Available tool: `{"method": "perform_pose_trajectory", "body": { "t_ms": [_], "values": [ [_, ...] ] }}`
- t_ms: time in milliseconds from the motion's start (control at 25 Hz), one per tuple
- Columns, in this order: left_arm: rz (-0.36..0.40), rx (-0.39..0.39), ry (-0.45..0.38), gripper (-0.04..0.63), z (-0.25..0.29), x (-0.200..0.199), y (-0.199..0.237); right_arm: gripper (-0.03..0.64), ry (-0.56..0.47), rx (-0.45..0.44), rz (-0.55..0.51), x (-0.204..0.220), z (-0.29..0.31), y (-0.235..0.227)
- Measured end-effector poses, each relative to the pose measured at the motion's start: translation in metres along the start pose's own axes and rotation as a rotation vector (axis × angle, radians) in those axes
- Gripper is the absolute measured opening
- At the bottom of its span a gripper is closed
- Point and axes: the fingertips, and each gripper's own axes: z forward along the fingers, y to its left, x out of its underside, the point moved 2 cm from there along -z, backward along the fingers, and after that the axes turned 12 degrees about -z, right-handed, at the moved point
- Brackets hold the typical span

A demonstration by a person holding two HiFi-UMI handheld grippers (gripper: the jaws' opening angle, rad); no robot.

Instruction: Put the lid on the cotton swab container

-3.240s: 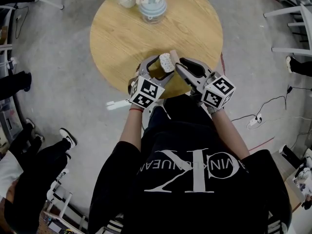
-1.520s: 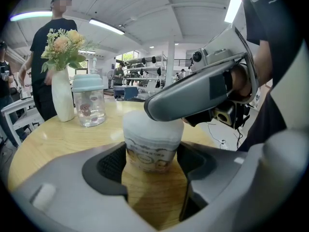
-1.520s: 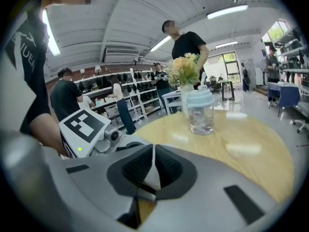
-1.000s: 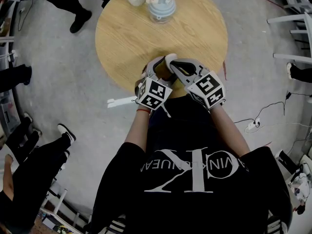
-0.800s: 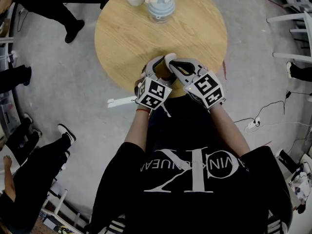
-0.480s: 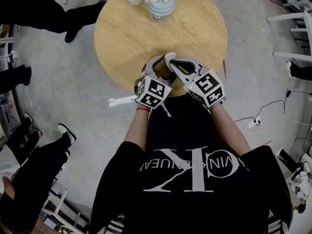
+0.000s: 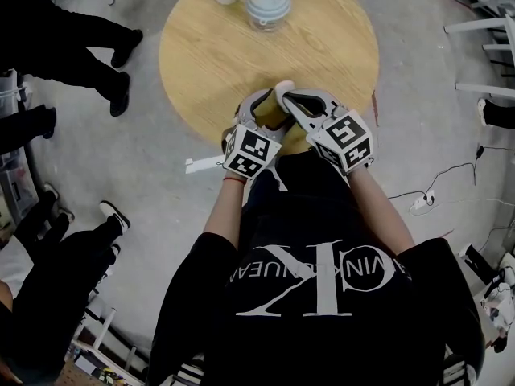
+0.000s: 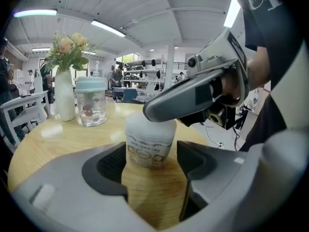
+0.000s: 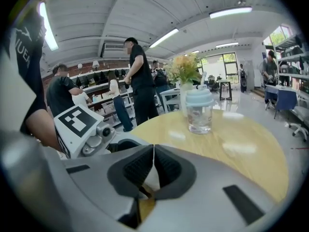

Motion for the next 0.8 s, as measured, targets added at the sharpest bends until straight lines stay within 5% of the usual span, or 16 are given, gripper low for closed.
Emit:
{"method": "perform_pose_trajectory", "body": {
  "t_ms": [360,800],
  "values": [
    [-0.042,-0.019,0.007,0.327,-0.03,0.019,-0.003,0.02,-0.033,-0.006,0.081,0.003,0.0,-0.003],
    [-0.064,-0.129,-0.118,0.031,-0.065,0.006,0.012,0.02,-0.131,0.11,0.083,0.001,-0.032,-0.011]
  ]
}}
